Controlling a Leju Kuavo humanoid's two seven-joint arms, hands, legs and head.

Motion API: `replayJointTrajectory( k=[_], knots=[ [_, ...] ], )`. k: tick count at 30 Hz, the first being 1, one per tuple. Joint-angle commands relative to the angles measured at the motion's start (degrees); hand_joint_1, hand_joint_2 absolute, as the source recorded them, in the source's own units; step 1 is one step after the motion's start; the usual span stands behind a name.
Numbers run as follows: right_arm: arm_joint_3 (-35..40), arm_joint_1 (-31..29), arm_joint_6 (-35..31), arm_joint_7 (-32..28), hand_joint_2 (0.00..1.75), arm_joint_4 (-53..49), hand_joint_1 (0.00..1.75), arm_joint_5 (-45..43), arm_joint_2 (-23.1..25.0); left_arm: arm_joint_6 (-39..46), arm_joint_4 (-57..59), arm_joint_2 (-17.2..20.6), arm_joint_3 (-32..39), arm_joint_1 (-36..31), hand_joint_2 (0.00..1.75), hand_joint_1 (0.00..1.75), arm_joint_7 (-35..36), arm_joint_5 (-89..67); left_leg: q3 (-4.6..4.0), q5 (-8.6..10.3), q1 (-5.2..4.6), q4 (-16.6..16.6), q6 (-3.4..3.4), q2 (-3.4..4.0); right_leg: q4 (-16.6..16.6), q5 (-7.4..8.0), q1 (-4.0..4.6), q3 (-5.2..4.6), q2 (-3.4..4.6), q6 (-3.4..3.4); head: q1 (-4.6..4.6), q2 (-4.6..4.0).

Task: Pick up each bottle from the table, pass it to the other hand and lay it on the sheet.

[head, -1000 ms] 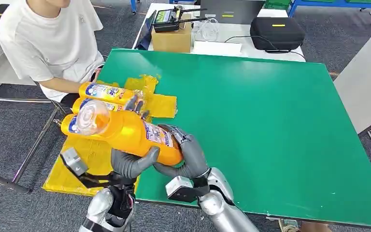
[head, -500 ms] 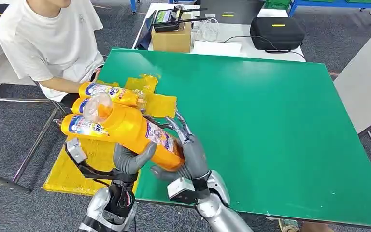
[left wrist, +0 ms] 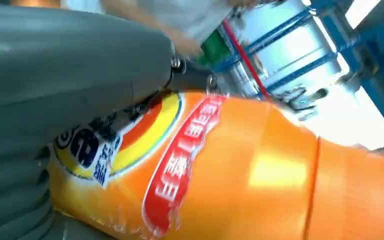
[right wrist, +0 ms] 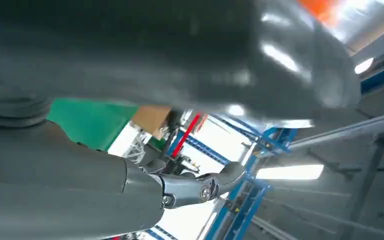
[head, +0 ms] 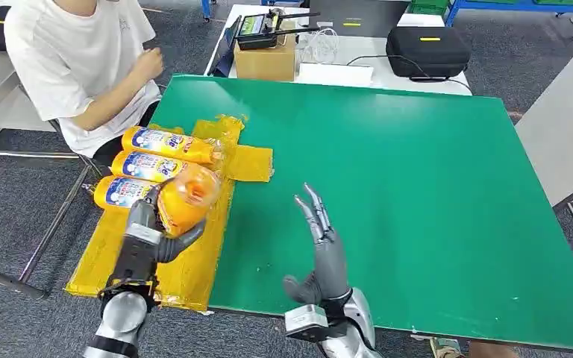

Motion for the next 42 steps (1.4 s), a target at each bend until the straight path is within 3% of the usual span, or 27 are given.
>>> replayJointTrajectory(
  k=[1, 10, 13, 18, 21, 22, 23, 27, 35, 36, 37, 38, 39, 40, 41, 42],
  knots=[
    [-4.3, 2.6, 1.7, 0.0, 0.00, -3.7, 0.00, -0.8, -2.5, -0.9, 8.6, 7.9, 4.5, -0.4, 1.75, 1.75, 3.8, -14.0, 0.10, 0.03, 0.01, -0.1, 0.09, 0.00, -0.1, 0.02, 0.05, 0.05, 0.02, -0.21, 0.00, 0.00],
    [-4.1, 2.7, 1.3, 0.0, 0.00, -3.7, 0.00, -1.2, -2.8, -1.5, 9.3, 7.9, 4.6, -0.8, 1.75, 1.75, 4.4, -15.3, -0.02, 0.03, 0.04, -0.1, 0.13, -0.06, -0.1, 0.02, 0.06, 0.02, -0.06, -0.17, 0.02, 0.00],
    [-4.6, 3.3, 2.0, 0.0, 0.00, -3.8, 0.00, -3.6, -3.7, -7.1, 13.3, 12.2, 1.3, -0.8, 1.75, 1.75, 6.8, -23.6, 0.03, 0.03, 0.02, -0.1, 0.11, -0.04, -0.1, 0.02, 0.05, 0.04, -0.03, -0.19, 0.00, 0.00],
    [-3.4, 1.3, 2.0, 0.0, 0.00, -2.6, 0.00, -9.8, -4.6, -17.2, 20.9, 19.3, -5.1, 0.4, 1.75, 1.75, 2.5, -24.6, 0.17, 0.05, 0.03, -0.2, 0.11, 0.06, -0.1, 0.05, 0.08, 0.08, 0.08, -0.28, -0.02, 0.00],
    [-3.4, 0.6, 2.4, 0.0, 0.00, -1.4, 0.00, -12.5, -4.2, -18.0, 23.5, 19.8, -8.0, -0.7, 1.75, 1.57, 2.3, -25.0, 0.18, 0.05, 0.01, -0.2, 0.12, 0.09, -0.1, 0.05, 0.05, 0.07, 0.11, -0.25, -0.02, 0.00],
    [-3.3, 0.4, 2.7, 0.0, 0.00, -1.0, 0.00, -13.5, -4.1, -18.6, 25.7, 18.6, -8.9, -2.0, 1.75, 1.41, 2.5, -24.7, 0.18, 0.05, 0.01, -0.2, 0.10, 0.02, -0.1, 0.03, 0.04, 0.12, 0.03, -0.21, 0.00, 0.00],
    [-3.3, 0.2, 2.3, 0.0, 0.00, -0.6, 0.00, -13.7, -4.1, -18.7, 27.3, 18.5, -10.3, -2.8, 1.75, 1.43, 3.2, -25.8, 0.20, 0.12, 0.03, -0.2, 0.17, 0.00, -0.2, 0.10, 0.08, 0.15, 0.02, -0.33, 0.00, 0.00],
    [-4.8, 0.3, 1.7, 0.0, 0.00, -0.3, 0.00, -15.0, -4.4, -16.2, 32.3, 17.2, -13.4, -3.4, 1.75, 0.87, 5.3, -28.3, 0.41, 0.14, -0.02, -0.3, 0.15, 0.02, -0.1, 0.13, 0.01, 0.44, 0.06, -0.27, 0.00, 0.00],
    [-4.8, 0.3, 1.7, 0.0, 0.00, -0.3, 0.00, -15.0, -4.4, -16.2, 32.3, 17.2, -13.4, -3.4, 1.75, 0.87, 5.3, -28.3, 0.79, 0.19, -0.11, -0.2, 0.11, -0.51, 0.0, 0.07, -0.14, 1.05, -0.54, -0.24, 0.00, 0.00],
    [-4.8, 0.3, 1.7, 0.0, 0.00, -0.3, 0.00, -15.0, -4.4, -16.2, 32.3, 17.2, -13.4, -3.4, 1.75, 0.87, 5.3, -28.3, 0.33, 0.40, -0.08, -0.2, 0.17, -0.37, 0.0, 0.35, -0.08, 0.55, -0.39, -0.36, 0.00, 0.00],
    [-4.8, 0.3, 1.7, 0.0, 0.00, -0.3, 0.00, -15.0, -4.4, -16.2, 32.3, 17.2, -13.4, -3.4, 1.75, 0.73, 5.3, -28.3, 0.66, 0.26, -0.09, -0.1, 0.13, -0.46, 0.1, 0.15, -0.11, 0.90, -0.49, -0.29, 0.00, 0.00],
    [-5.2, 0.2, 1.9, 0.0, 0.00, 0.1, 0.00, -15.1, -4.5, -16.3, 33.2, 17.2, -13.8, -3.7, 1.75, 0.58, 5.9, -28.8, 0.30, 0.43, -0.05, -0.1, 0.18, -0.34, 0.0, 0.38, -0.05, 0.53, -0.37, -0.40, 0.00, 0.00],
    [-5.8, 0.0, 1.7, 0.0, 0.00, 0.5, 0.00, -14.9, -4.4, -16.4, 35.2, 17.1, -14.9, -4.5, 1.75, 0.14, 6.8, -30.1, 0.72, 0.26, -0.09, 0.0, 0.13, -0.52, 0.1, 0.13, -0.11, 0.98, -0.54, -0.30, -0.02, 0.00],
    [-6.1, -0.2, 1.9, 0.0, 0.00, 0.7, 0.00, -15.1, -4.5, -16.3, 36.5, 17.1, -15.5, -4.9, 1.75, 0.02, 7.0, -30.6, 0.80, 0.26, -0.09, 0.0, 0.12, -0.62, 0.2, 0.09, -0.12, 0.94, -0.62, -0.31, -0.02, 0.00],
    [-6.4, -0.4, 1.8, 0.0, 0.00, 1.1, 0.00, -14.9, -4.6, -16.0, 39.0, 16.7, -15.7, -5.5, 1.75, 0.00, 7.2, -30.6, 0.35, 0.43, -0.07, 0.0, 0.17, -0.48, 0.1, 0.33, -0.07, 0.45, -0.48, -0.40, 0.00, 0.00],
    [-6.8, -0.6, 1.8, 0.0, 0.00, 1.5, 0.00, -15.1, -4.6, -15.5, 40.2, 16.2, -15.3, -5.7, 1.75, 0.00, 7.5, -30.1, 0.61, 0.34, -0.09, 0.1, 0.15, -0.59, 0.2, 0.16, -0.09, 0.40, -0.57, -0.39, 0.00, 0.00]
  ],
)
